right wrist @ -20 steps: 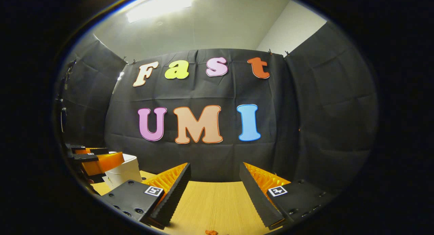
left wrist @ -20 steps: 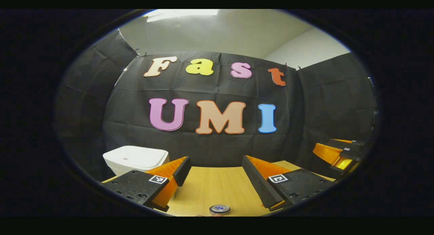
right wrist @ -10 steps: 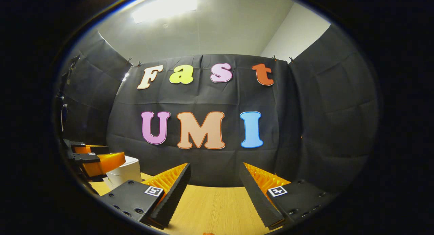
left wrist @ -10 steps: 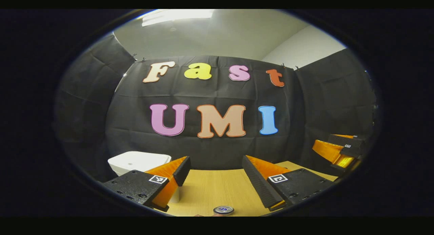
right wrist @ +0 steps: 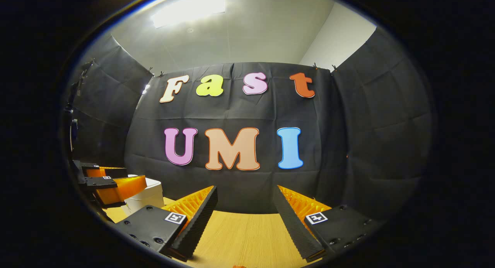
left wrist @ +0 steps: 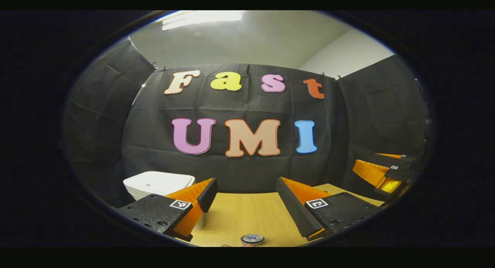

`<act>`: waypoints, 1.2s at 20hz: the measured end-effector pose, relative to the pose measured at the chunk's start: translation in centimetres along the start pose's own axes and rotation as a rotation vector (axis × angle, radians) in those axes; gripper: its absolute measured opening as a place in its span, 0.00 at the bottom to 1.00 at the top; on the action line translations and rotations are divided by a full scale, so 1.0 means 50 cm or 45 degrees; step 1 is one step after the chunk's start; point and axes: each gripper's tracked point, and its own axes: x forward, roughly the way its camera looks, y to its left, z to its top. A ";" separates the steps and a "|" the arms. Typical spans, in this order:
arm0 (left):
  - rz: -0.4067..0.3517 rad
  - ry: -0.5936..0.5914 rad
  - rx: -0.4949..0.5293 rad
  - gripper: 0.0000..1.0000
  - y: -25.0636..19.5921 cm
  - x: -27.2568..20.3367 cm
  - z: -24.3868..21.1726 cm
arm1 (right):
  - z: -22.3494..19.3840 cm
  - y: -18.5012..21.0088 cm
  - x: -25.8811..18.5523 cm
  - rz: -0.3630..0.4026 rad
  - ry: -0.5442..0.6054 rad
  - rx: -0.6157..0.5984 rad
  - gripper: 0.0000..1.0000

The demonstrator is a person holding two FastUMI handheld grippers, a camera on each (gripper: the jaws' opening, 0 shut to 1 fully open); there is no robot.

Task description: Press the lid of the desktop garbage bin to open it, pick up the crumpled paper on the desktop and throw it into the bin, then pick up the pop can on the desktop and drop it into the bin, and finally close the garbage bin lid.

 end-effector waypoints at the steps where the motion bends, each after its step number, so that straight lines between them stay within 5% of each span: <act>1: 0.009 0.004 0.003 0.90 0.005 -0.001 -0.003 | -0.002 0.003 0.000 0.007 0.004 0.008 0.96; 24: 0.064 0.000 0.044 0.92 0.015 -0.021 0.005 | -0.020 -0.004 -0.021 0.044 0.030 0.010 0.96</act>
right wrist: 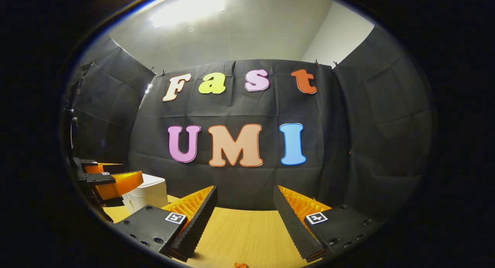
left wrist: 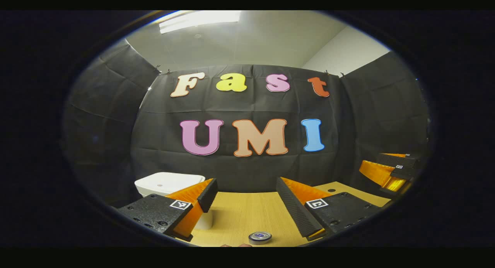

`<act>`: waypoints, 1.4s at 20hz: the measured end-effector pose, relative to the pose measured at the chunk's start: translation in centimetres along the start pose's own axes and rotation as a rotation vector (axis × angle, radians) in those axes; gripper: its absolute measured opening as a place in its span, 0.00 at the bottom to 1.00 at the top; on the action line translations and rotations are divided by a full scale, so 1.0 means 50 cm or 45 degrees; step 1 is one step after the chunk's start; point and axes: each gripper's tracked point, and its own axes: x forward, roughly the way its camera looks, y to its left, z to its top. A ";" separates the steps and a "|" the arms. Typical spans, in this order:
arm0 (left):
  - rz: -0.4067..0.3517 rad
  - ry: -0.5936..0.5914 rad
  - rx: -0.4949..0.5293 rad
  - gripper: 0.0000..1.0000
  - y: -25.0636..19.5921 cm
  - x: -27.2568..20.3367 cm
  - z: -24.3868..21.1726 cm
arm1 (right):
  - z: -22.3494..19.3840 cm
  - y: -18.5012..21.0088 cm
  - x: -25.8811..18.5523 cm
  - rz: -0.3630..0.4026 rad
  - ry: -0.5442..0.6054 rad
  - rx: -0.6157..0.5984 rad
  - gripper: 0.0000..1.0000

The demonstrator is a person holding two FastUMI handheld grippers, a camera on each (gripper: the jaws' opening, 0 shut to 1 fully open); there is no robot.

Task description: Press the lid of the desktop garbage bin to open it, pick up the crumpled paper on the desktop and throw it into the bin, then pick up the pop can on the desktop and drop it into the bin, and finally close the garbage bin lid.

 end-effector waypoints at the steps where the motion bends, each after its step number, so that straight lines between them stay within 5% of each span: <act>1: 0.001 0.003 0.005 0.92 -0.003 0.000 -0.001 | -0.004 -0.003 0.002 0.007 0.005 0.000 0.96; 9: 0.101 0.013 0.061 0.92 0.039 0.003 0.014 | -0.048 -0.004 0.013 0.134 0.051 0.043 0.96; 10: 0.107 0.011 0.072 0.88 0.049 0.007 0.020 | -0.054 -0.005 0.016 0.137 0.061 0.049 0.96; 16: 0.096 0.010 0.095 0.29 0.170 0.081 0.049 | -0.073 0.006 0.046 0.060 0.090 0.064 0.96; 19: 0.086 0.071 0.064 0.18 0.257 0.140 0.024 | -0.085 0.026 0.059 0.004 0.112 0.066 0.96; 21: 0.121 0.121 0.004 0.00 0.327 0.174 -0.007 | -0.092 0.040 0.062 -0.022 0.125 0.056 0.98; 24: 0.192 0.270 -0.071 0.00 0.423 0.205 -0.095 | -0.103 0.056 0.071 -0.070 0.145 0.018 0.96; 28: 0.165 0.445 -0.151 0.00 0.452 0.207 -0.197 | -0.125 0.085 0.089 -0.099 0.196 0.002 0.98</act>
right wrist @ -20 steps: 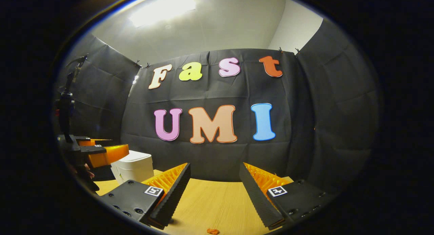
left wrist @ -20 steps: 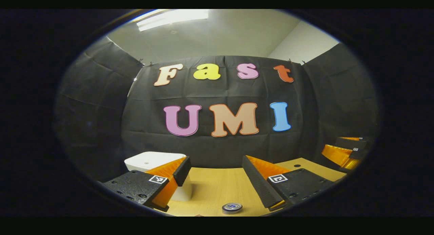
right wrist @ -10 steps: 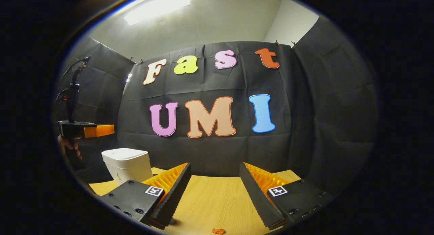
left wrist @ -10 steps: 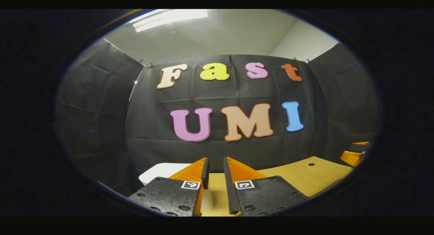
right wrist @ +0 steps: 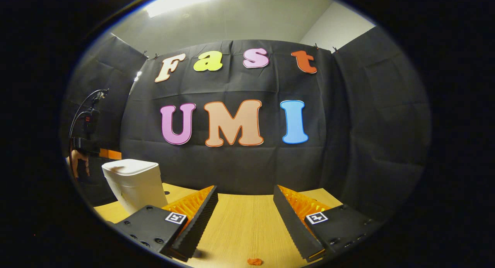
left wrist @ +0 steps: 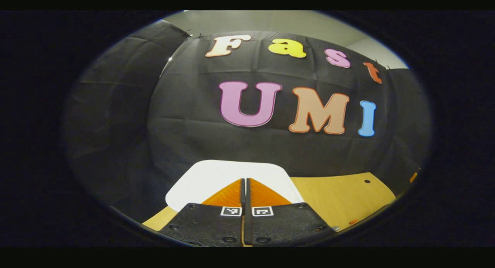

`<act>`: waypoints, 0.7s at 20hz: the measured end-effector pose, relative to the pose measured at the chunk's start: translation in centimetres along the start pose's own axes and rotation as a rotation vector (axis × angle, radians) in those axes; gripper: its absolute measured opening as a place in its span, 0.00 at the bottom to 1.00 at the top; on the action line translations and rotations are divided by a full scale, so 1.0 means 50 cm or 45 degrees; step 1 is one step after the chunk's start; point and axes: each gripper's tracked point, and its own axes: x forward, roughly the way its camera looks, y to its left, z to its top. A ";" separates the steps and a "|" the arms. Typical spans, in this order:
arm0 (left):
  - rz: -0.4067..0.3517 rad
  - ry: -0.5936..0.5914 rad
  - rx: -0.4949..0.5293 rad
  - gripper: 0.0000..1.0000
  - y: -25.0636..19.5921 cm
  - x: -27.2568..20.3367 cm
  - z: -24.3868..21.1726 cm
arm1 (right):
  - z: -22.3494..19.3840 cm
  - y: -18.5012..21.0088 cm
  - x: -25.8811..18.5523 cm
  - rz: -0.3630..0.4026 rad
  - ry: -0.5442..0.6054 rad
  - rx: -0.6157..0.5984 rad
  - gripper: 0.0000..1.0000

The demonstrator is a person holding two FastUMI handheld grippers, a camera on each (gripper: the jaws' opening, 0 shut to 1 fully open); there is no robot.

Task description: Press the lid of the desktop garbage bin to open it, pick up the crumpled paper on the desktop and throw it into the bin, then pick up the pop can on the desktop and drop it into the bin, and finally close the garbage bin lid.

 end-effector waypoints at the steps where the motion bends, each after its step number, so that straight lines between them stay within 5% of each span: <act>1: -0.011 0.025 0.017 0.00 0.001 0.003 -0.015 | -0.004 0.008 0.007 -0.001 0.008 -0.010 0.98; 7: 0.002 0.062 0.122 0.00 -0.001 0.011 -0.040 | -0.023 0.054 0.039 0.056 0.060 -0.091 0.96; 13: -0.054 -0.177 0.227 0.01 -0.054 -0.018 0.069 | -0.008 0.029 0.039 0.070 0.057 -0.059 0.96; 14: -0.095 -0.251 0.206 0.17 -0.077 -0.035 0.098 | -0.009 0.020 0.037 0.067 0.060 -0.049 0.99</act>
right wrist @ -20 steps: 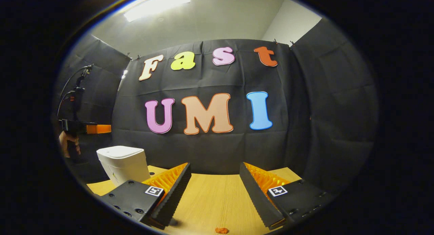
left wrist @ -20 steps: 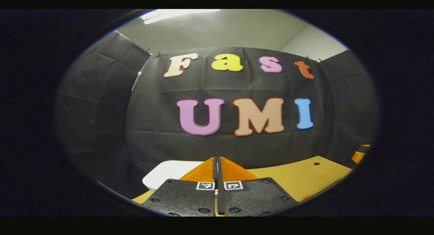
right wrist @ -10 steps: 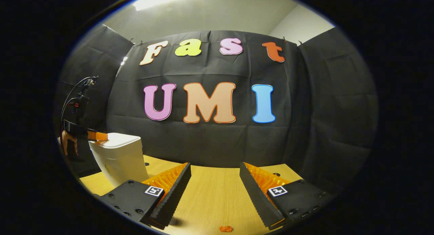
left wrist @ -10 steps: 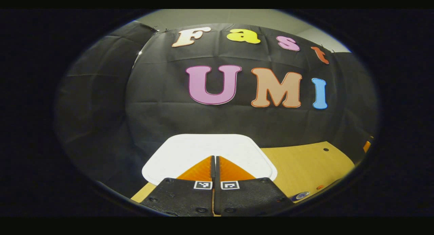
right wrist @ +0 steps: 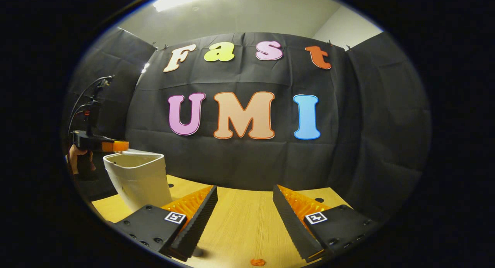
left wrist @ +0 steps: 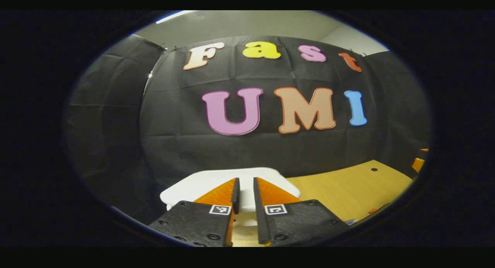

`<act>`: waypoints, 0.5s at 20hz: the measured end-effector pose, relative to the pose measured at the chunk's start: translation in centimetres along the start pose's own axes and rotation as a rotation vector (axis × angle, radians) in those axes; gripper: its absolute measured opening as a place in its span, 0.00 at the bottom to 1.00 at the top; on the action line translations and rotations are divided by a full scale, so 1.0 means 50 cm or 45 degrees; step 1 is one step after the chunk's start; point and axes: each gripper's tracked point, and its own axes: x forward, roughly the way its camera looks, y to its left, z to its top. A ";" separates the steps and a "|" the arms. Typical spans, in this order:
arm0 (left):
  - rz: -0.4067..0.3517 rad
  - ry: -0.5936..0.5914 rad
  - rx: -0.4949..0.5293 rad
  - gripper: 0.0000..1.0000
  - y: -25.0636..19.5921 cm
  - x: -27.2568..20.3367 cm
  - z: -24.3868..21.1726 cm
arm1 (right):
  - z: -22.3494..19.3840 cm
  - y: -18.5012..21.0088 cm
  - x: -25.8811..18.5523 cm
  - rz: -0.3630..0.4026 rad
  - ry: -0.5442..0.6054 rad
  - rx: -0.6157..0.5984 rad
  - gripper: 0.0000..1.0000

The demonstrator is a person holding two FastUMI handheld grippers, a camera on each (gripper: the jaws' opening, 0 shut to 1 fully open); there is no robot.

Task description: Press the lid of the desktop garbage bin to open it, pick up the crumpled paper on the desktop and throw it into the bin, then pick up the pop can on the desktop and drop it into the bin, and finally close the garbage bin lid.

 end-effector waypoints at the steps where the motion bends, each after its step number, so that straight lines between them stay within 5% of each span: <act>1: -0.026 -0.043 -0.027 0.27 -0.016 -0.004 0.025 | 0.000 -0.011 -0.004 -0.003 0.000 0.014 0.96; 2: -0.038 -0.073 -0.056 0.52 -0.029 -0.013 0.046 | 0.000 -0.023 -0.007 -0.007 0.001 0.030 0.96; 4: -0.020 -0.113 -0.081 0.71 -0.045 -0.036 0.061 | 0.000 -0.044 -0.012 -0.011 0.000 0.051 0.96; 8: 0.025 -0.182 -0.106 0.96 -0.109 -0.129 0.069 | -0.013 -0.093 -0.022 -0.019 0.003 0.058 0.99; 10: 0.041 -0.216 -0.100 0.94 -0.152 -0.176 0.057 | -0.045 -0.106 -0.025 0.000 0.035 0.055 0.96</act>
